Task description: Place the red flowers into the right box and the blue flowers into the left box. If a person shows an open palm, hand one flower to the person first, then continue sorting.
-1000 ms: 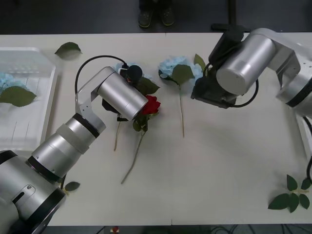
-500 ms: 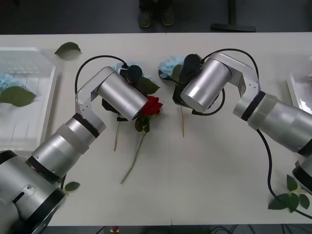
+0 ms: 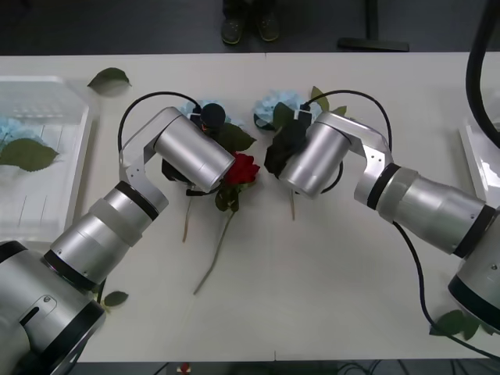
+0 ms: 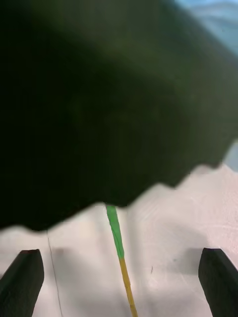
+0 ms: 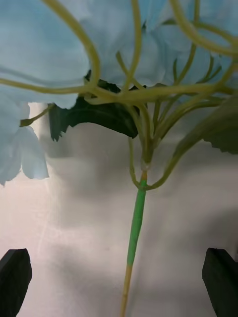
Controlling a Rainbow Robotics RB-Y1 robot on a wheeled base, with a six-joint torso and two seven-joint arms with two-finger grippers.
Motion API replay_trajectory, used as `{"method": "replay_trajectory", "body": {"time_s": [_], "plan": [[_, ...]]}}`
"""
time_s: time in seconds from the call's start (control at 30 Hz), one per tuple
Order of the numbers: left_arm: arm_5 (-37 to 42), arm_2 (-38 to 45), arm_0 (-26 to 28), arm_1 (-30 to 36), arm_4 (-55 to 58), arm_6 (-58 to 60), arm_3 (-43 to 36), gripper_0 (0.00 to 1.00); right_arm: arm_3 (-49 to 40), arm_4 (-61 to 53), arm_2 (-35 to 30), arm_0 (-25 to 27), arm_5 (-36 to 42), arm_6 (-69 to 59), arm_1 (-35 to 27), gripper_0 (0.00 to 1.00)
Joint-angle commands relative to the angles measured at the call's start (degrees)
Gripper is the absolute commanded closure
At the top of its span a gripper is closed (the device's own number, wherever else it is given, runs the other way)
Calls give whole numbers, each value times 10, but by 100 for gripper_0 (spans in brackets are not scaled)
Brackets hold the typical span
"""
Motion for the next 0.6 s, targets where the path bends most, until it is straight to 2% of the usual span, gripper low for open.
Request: {"method": "replay_trajectory", "body": {"time_s": [0.03, 0.3, 0.33, 0.37, 0.43, 0.47, 0.5, 0.6], "plan": [[3, 11, -23, -2, 7, -7, -3, 0, 7, 9, 6, -18, -17, -6, 11, 9], [4, 11, -23, -1, 1, -19, 1, 0, 20, 34, 22, -18, -29, -2, 16, 9], [4, 11, -23, -1, 1, -21, 4, 0, 25, 40, 29, -18, -36, -2, 16, 13], [3, 11, -23, -1, 0, -21, 4, 0, 28, 43, 32, -18, -40, -1, 17, 19], [4, 11, -22, -1, 0, -24, 5, 0, 40, 54, 49, -18, -52, 1, 18, 64], [5, 11, -22, -1, 0, -24, 5, 0, 44, 56, 53, -18, -55, 1, 19, 77], [7, 11, -23, -1, 1, -26, 7, 0, 50, 58, 59, -18, -59, 2, 20, 98], [8, 11, -23, -1, 0, -31, 11, 0, 60, 64, 66, -18, -65, 5, 22, 100]]}}
